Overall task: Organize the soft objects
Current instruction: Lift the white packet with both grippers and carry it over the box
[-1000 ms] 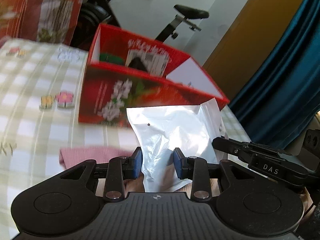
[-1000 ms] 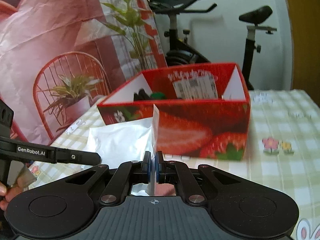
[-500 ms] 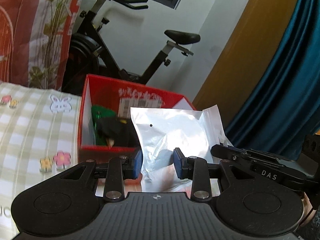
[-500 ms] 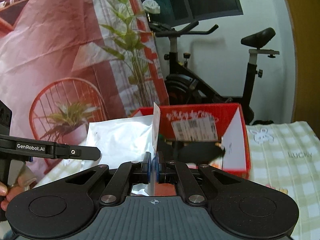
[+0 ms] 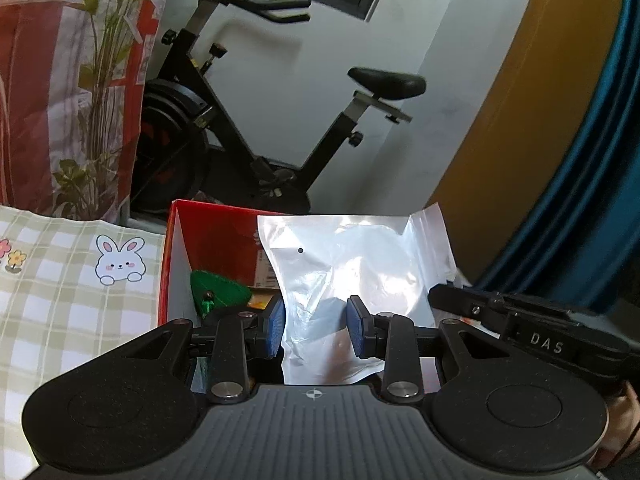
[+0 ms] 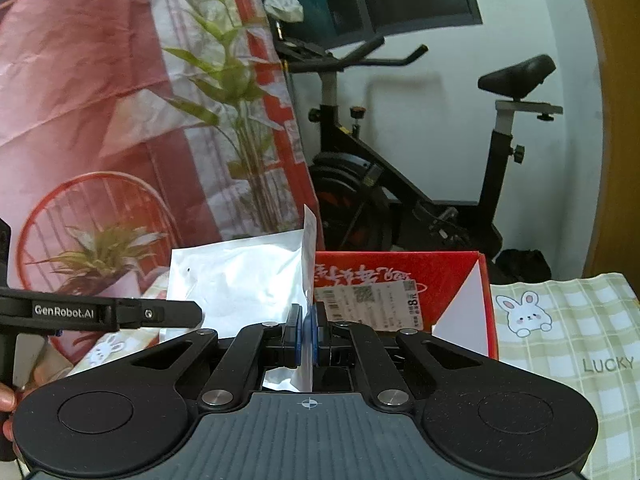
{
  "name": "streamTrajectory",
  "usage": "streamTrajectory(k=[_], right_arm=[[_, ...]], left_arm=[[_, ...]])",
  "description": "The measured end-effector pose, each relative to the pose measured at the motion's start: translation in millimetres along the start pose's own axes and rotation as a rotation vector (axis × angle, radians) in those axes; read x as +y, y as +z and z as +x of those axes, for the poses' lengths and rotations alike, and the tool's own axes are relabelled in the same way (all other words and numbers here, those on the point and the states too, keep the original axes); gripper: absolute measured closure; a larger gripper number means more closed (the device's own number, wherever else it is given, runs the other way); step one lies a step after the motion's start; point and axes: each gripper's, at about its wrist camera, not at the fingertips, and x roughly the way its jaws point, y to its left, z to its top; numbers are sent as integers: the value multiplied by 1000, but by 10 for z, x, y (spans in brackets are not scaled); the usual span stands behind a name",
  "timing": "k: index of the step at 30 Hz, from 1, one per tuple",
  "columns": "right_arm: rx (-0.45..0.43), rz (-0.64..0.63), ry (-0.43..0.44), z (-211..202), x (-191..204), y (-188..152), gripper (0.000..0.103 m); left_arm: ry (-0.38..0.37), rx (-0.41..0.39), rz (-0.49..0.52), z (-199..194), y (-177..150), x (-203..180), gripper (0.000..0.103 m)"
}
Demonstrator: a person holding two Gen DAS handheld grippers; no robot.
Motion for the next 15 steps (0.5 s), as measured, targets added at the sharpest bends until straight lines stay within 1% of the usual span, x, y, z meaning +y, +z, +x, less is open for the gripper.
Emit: streamTrajectory(k=[4, 8, 15], right_arm=[[47, 17, -29, 290, -117, 61, 99], [101, 48, -55, 539, -239, 73, 99], [177, 78, -94, 828, -313, 59, 98]], left_arm=[[10, 31, -7, 210, 83, 62, 68], [28, 57, 6, 404, 135, 83, 68], [55, 102, 20, 596, 134, 113, 68]])
